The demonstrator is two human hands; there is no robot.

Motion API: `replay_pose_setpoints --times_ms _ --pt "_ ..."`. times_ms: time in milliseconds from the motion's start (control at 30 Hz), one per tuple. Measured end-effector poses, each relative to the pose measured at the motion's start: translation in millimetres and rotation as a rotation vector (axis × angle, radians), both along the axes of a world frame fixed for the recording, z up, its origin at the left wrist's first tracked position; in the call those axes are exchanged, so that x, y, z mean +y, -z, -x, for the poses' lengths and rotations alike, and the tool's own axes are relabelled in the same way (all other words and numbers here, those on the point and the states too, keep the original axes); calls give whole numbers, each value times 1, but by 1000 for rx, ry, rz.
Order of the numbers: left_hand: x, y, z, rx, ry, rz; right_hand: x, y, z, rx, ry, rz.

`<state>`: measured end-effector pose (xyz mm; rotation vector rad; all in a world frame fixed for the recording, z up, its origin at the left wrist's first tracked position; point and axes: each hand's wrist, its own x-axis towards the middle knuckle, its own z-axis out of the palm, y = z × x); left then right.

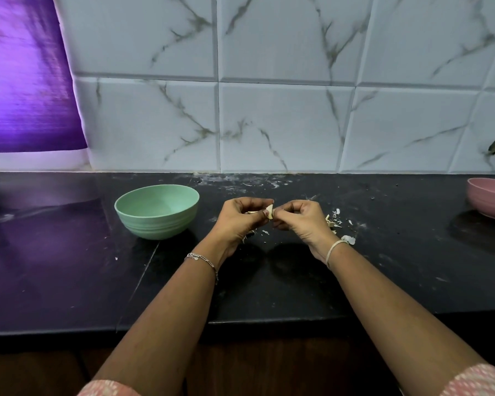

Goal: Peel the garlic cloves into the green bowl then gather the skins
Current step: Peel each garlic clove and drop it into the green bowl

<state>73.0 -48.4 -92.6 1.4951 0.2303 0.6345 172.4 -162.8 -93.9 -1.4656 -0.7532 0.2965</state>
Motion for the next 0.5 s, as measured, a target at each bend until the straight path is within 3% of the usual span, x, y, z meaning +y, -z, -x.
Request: replay_pose_setpoints --times_ms 367,500 --pt "7 1 -6 -17 -109 38 21 -12 -10 -19 -56 70" --pt "10 1 -9 -12 -150 45 23 -10 -9 59 -103 25"
